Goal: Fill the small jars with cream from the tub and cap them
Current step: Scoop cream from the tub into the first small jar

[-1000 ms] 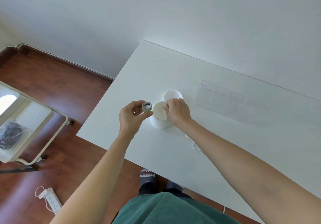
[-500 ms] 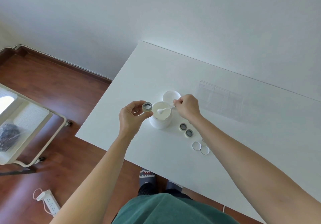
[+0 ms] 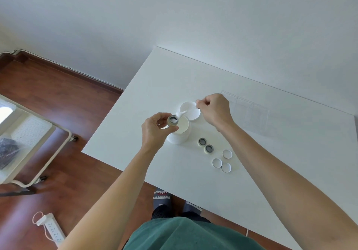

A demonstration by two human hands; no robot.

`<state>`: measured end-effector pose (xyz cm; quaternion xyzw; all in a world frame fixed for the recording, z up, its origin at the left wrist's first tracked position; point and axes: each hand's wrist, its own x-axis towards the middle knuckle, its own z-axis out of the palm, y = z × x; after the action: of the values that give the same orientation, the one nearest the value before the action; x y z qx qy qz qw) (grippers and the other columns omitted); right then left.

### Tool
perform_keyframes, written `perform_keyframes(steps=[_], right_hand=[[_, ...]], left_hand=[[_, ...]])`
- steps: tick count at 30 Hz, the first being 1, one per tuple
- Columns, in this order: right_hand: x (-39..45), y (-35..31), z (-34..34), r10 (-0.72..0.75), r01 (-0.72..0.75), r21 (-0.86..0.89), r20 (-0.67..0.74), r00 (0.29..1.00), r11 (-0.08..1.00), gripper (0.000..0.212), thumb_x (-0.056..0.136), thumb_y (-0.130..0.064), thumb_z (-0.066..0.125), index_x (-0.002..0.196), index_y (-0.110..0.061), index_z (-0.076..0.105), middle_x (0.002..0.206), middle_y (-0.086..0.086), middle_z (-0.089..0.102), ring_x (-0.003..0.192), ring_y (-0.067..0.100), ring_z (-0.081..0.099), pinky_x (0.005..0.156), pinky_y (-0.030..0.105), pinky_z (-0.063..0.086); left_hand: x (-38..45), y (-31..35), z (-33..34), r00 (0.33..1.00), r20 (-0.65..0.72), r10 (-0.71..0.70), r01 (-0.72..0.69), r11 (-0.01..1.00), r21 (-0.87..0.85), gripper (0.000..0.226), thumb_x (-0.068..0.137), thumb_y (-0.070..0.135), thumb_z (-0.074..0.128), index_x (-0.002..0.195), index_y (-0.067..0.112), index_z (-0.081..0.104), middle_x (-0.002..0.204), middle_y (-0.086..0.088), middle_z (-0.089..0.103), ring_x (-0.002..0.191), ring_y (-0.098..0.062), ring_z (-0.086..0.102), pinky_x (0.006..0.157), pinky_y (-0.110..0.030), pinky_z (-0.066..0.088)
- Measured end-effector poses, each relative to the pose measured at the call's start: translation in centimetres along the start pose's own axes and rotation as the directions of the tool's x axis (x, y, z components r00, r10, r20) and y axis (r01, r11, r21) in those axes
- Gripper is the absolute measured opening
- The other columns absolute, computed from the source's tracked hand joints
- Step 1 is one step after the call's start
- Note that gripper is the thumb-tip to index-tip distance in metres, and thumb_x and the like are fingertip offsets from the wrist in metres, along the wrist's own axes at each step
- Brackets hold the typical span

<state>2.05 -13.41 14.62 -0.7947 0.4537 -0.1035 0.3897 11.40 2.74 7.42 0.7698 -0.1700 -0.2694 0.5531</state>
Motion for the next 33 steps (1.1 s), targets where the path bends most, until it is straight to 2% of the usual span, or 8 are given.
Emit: perform_keyframes(steps=[2, 5, 15, 17, 21, 25, 29, 33], right_hand=[[-0.2, -0.4, 0.1, -0.021, 0.021, -0.027, 0.016, 1.000, 0.999, 0.033, 0.090, -0.019, 0.058, 0.073, 0.008, 0.064, 0.064, 0.020, 0.059, 0.058, 0.022, 0.047, 0.055, 0.026, 0.038], [-0.2, -0.8, 0.3, -0.034, 0.035, -0.091, 0.013, 0.999, 0.995, 0.039, 0.091, -0.017, 0.058, 0.055, -0.004, 0.047, 0.053, 0.005, 0.047, 0.057, 0.023, 0.045, 0.052, 0.024, 0.035], [-1.0, -2.0, 1.1, -0.192, 0.188, -0.196, -0.003, 0.981, 0.962, 0.032, 0.088, -0.011, 0.050, 0.059, -0.005, 0.039, 0.058, 0.012, 0.039, 0.057, 0.022, 0.033, 0.052, 0.031, 0.033], [-1.2, -2.2, 1.2, -0.229, 0.224, -0.218, 0.000, 0.973, 0.950, 0.033, 0.090, -0.012, 0.050, 0.059, -0.005, 0.039, 0.057, 0.012, 0.041, 0.057, 0.023, 0.034, 0.052, 0.035, 0.038], [-1.8, -2.2, 1.3, -0.312, 0.309, -0.224, 0.021, 0.950, 0.924, 0.033, 0.094, -0.019, 0.053, 0.064, -0.008, 0.045, 0.057, 0.004, 0.047, 0.060, 0.025, 0.041, 0.058, 0.034, 0.038], [-2.5, -1.8, 1.3, -0.383, 0.388, -0.204, 0.063, 0.922, 0.899, 0.026, 0.096, -0.024, 0.055, 0.074, -0.009, 0.057, 0.064, 0.008, 0.059, 0.075, 0.021, 0.042, 0.063, 0.029, 0.033], [-2.9, -1.1, 0.9, -0.471, 0.481, -0.160, 0.100, 0.877, 0.862, 0.020, 0.095, -0.023, 0.057, 0.086, -0.009, 0.068, 0.074, 0.005, 0.068, 0.077, 0.014, 0.042, 0.066, 0.025, 0.036], [-3.4, -0.1, 0.2, -0.538, 0.544, -0.119, 0.086, 0.839, 0.830, 0.016, 0.092, -0.021, 0.061, 0.083, -0.011, 0.070, 0.063, 0.003, 0.062, 0.072, 0.013, 0.040, 0.063, 0.019, 0.030]], left_hand=[[0.0, 0.2, 0.3, 1.000, 0.006, 0.013, -0.013, 1.000, 0.007, 0.039, 0.064, 0.006, 0.090, 0.093, 0.027, 0.074, 0.086, 0.015, 0.074, 0.077, 0.003, 0.065, 0.075, -0.011, 0.052], [-0.1, 0.5, 0.6, 1.000, 0.012, 0.025, -0.025, 1.000, 0.015, 0.040, 0.065, 0.005, 0.089, 0.095, 0.027, 0.074, 0.089, 0.012, 0.075, 0.083, -0.007, 0.067, 0.080, -0.016, 0.054], [-0.2, 1.1, 0.9, 0.999, 0.019, 0.040, -0.041, 0.998, 0.041, 0.039, 0.065, 0.007, 0.089, 0.091, 0.029, 0.072, 0.085, 0.011, 0.074, 0.078, -0.006, 0.065, 0.076, -0.013, 0.052], [-0.1, 1.1, 1.0, 1.000, 0.018, 0.023, -0.024, 0.999, 0.037, 0.037, 0.065, 0.009, 0.090, 0.091, 0.030, 0.072, 0.085, 0.010, 0.074, 0.080, -0.009, 0.067, 0.075, -0.014, 0.052], [0.0, 1.2, 1.0, 1.000, 0.008, -0.014, 0.014, 1.000, 0.021, 0.034, 0.064, 0.014, 0.090, 0.088, 0.031, 0.073, 0.081, 0.010, 0.076, 0.079, -0.011, 0.071, 0.074, -0.018, 0.056], [0.0, 1.2, 0.9, 0.999, 0.005, -0.040, 0.040, 0.999, -0.021, 0.031, 0.063, 0.016, 0.091, 0.086, 0.029, 0.074, 0.072, 0.012, 0.074, 0.069, -0.003, 0.068, 0.066, -0.014, 0.053], [0.1, 1.4, 0.8, 0.998, -0.001, -0.059, 0.059, 0.997, -0.050, 0.027, 0.063, 0.019, 0.090, 0.085, 0.027, 0.076, 0.076, 0.011, 0.076, 0.072, -0.003, 0.071, 0.064, -0.013, 0.053], [0.3, 1.5, 0.7, 0.997, 0.000, -0.072, 0.072, 0.994, -0.082, 0.027, 0.064, 0.019, 0.091, 0.085, 0.025, 0.076, 0.076, 0.010, 0.077, 0.072, -0.003, 0.072, 0.063, -0.011, 0.052]])
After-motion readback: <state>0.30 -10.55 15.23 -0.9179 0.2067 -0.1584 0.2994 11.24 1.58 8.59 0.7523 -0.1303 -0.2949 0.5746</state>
